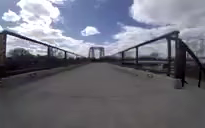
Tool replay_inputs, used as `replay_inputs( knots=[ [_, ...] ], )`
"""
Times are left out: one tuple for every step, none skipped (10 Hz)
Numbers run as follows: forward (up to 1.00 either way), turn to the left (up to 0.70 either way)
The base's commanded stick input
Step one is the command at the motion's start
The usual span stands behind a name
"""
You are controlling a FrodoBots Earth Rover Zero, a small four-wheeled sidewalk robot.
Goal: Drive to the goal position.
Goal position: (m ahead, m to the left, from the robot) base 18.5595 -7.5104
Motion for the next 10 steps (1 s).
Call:
replay_inputs(
  knots=[
    [1.0, 0.0],
    [1.0, 0.0],
    [1.0, 0.0],
    [1.0, 0.0],
    [1.0, 0.0],
    [1.0, 0.0],
    [1.0, 0.0],
    [1.0, 0.0],
    [1.0, -0.2],
    [1.0, 0.0]
  ],
)
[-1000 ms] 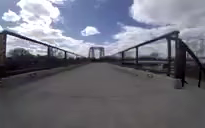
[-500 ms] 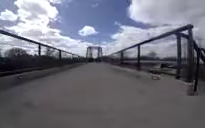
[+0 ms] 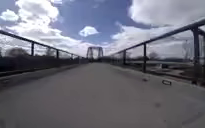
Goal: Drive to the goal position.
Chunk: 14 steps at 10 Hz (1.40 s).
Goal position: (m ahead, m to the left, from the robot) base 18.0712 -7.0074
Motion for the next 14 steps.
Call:
replay_inputs(
  knots=[
    [1.0, 0.0],
    [1.0, 0.0],
    [1.0, 0.0],
    [1.0, 0.0],
    [1.0, 0.0],
    [1.0, 0.0],
    [1.0, 0.0],
    [1.0, 0.0],
    [1.0, 0.0],
    [1.0, 0.0],
    [1.0, 0.0],
    [1.0, 0.0],
    [1.0, 0.0],
    [1.0, 0.0]
  ],
)
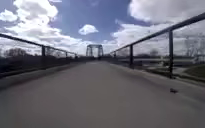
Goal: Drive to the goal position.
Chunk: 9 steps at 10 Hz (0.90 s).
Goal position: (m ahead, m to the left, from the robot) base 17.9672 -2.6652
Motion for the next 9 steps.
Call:
replay_inputs(
  knots=[
    [1.0, 0.0],
    [1.0, 0.0],
    [1.0, 0.0],
    [1.0, 0.0],
    [1.0, 0.0],
    [1.0, 0.0],
    [1.0, 0.0],
    [1.0, 0.0],
    [1.0, 0.0]
  ],
)
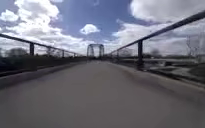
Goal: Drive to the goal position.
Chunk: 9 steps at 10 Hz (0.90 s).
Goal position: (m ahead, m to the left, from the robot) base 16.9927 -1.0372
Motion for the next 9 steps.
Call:
replay_inputs(
  knots=[
    [1.0, 0.0],
    [1.0, 0.0],
    [1.0, 0.0],
    [1.0, 0.0],
    [1.0, 0.0],
    [1.0, 0.0],
    [1.0, 0.0],
    [1.0, 0.0],
    [1.0, 0.0]
  ],
)
